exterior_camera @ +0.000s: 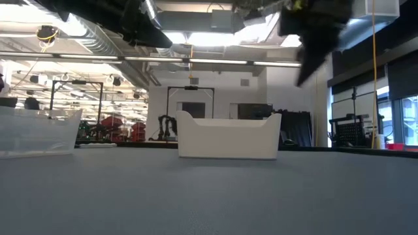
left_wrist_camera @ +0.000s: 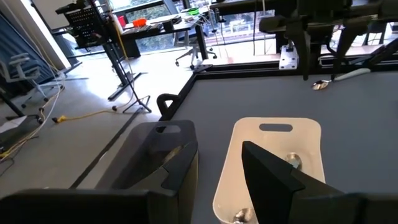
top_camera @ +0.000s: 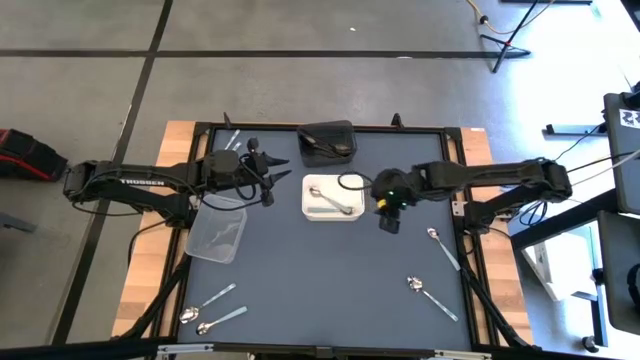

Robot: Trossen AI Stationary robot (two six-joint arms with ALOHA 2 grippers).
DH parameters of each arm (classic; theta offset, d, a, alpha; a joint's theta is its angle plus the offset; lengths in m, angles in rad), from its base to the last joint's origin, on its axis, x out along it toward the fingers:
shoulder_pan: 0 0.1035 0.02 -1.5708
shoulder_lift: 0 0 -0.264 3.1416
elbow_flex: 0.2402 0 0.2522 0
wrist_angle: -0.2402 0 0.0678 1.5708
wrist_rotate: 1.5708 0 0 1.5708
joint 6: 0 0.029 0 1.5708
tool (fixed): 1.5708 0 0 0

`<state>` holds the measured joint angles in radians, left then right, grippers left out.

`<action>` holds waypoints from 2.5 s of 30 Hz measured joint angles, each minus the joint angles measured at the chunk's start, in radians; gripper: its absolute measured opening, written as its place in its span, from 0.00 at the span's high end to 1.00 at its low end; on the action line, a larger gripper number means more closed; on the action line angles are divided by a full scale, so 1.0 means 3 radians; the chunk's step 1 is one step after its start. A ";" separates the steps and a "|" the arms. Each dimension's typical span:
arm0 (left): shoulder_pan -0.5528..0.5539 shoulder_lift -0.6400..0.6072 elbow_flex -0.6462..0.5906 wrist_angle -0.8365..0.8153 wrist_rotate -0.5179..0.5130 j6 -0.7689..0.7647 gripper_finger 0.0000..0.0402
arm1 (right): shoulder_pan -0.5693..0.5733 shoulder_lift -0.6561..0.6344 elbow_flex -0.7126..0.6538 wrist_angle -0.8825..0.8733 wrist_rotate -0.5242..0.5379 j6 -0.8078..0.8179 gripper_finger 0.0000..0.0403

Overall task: Sort silverware by color (type)
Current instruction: Put the blue spoon into the white bin

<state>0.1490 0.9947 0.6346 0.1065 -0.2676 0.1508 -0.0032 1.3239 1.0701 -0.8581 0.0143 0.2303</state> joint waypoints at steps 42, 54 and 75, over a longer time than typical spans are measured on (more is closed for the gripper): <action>-0.0004 0.0001 0.0001 0.0073 0.0000 -0.0038 0.70 | 0.0120 0.0802 -0.1157 -0.1156 -0.0781 0.1850 0.61; -0.0003 0.0001 0.0001 0.0067 -0.0001 -0.0039 0.70 | 0.0118 0.1462 -0.1136 -0.1053 -0.0645 0.1582 0.61; -0.0003 0.0001 0.0001 0.0064 -0.0001 -0.0042 0.70 | 0.0206 0.1450 -0.0890 -0.1140 -0.0242 0.1094 0.98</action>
<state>0.1482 0.9951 0.6350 0.1257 -0.2680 0.1383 0.0587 1.7590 0.8031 -1.2003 -0.0582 0.5586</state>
